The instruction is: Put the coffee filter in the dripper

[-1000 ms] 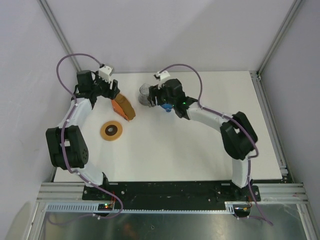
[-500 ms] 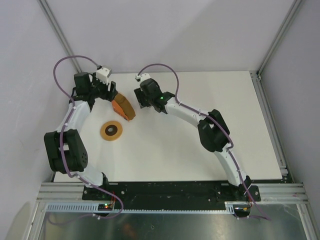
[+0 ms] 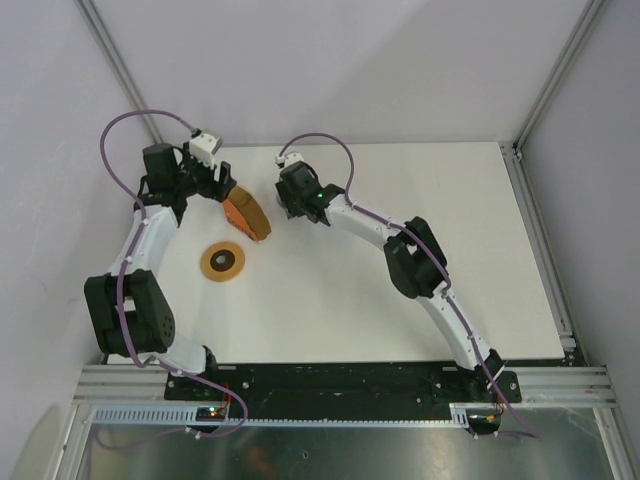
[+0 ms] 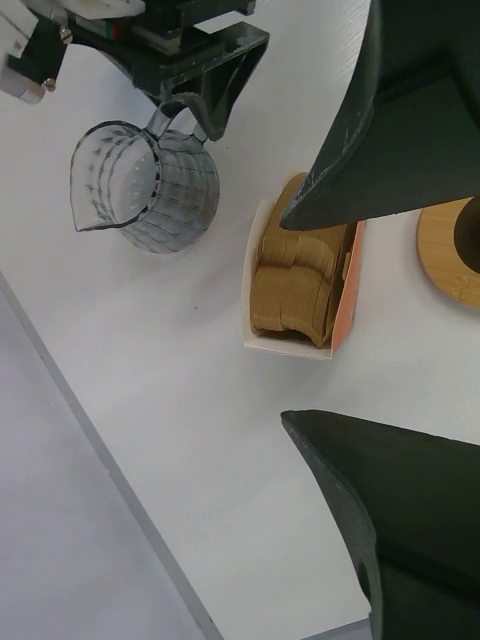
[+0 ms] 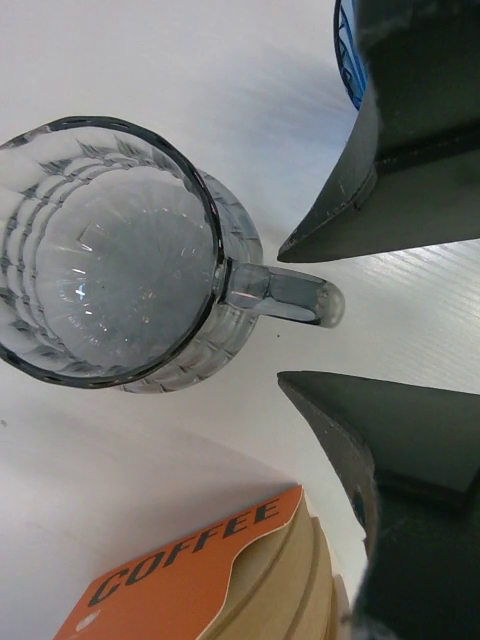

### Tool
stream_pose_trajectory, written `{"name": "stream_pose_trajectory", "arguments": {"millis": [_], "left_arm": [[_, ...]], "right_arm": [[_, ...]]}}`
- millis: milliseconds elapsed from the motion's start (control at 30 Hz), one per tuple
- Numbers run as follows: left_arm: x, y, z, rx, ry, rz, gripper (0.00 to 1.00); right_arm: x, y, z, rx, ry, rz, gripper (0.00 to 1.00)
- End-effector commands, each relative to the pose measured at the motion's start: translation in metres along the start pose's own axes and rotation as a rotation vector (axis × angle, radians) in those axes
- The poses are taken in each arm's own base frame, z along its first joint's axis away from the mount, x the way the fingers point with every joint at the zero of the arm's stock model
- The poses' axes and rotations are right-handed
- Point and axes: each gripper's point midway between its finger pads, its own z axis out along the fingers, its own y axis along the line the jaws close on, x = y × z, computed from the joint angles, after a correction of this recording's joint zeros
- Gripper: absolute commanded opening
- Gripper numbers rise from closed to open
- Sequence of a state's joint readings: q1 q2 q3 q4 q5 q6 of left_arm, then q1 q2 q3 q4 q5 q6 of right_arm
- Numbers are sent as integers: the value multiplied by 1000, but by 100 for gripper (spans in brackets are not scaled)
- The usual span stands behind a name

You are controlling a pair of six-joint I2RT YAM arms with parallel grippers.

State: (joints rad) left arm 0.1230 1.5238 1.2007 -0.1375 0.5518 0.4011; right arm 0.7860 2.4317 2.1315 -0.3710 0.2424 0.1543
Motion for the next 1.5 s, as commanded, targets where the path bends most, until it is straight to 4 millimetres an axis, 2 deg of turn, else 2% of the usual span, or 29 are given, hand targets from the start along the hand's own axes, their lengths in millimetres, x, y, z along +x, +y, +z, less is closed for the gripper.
{"name": "stream_pose_trajectory", "arguments": {"millis": [0, 100, 133, 200, 300, 467, 533, 733, 800, 933, 1033, 1133, 1300, 1367, 1467], "left_arm": [[-13, -4, -12, 4, -43, 18, 78], [-15, -4, -13, 3, -48, 21, 78], [-16, -4, -14, 2, -49, 23, 78], [-17, -4, -16, -6, -52, 26, 79], [-21, -6, -20, -3, -63, 33, 79], [-25, -10, -25, 4, -77, 35, 80], [-26, -10, -27, 0, -80, 35, 80], [-28, -6, -34, -44, -76, 34, 81], [-28, 2, -36, -82, -68, 22, 82], [-27, 12, -42, -131, -60, -23, 82], [-26, 12, -49, -146, -61, -23, 83], [-22, 10, -54, -148, -53, -15, 84], [-11, 2, -55, -129, -22, -39, 84], [-7, -1, -55, -121, -15, -55, 84], [-2, -6, -53, -105, -7, -82, 84]], "right_arm": [[-22, 2, 0, -5, -48, 22, 49], [-20, -2, 6, -1, -40, 32, 36], [-20, -3, 6, -1, -37, 40, 28], [-21, -5, 5, 0, -36, 54, 14], [-32, -2, -3, -12, -63, 64, 2], [-54, 7, -25, -42, -132, 71, 0], [-73, 10, -38, -63, -192, 77, 0], [-132, 16, -94, -135, -364, 65, 0], [-144, 18, -112, -160, -398, 45, 0], [-156, 21, -148, -220, -447, 13, 0], [-155, 17, -181, -247, -462, -29, 0], [-140, 18, -218, -319, -467, -104, 0], [-81, 33, -274, -515, -468, -319, 0], [-58, 37, -286, -576, -449, -362, 0], [-25, 42, -288, -639, -410, -379, 0]]}}
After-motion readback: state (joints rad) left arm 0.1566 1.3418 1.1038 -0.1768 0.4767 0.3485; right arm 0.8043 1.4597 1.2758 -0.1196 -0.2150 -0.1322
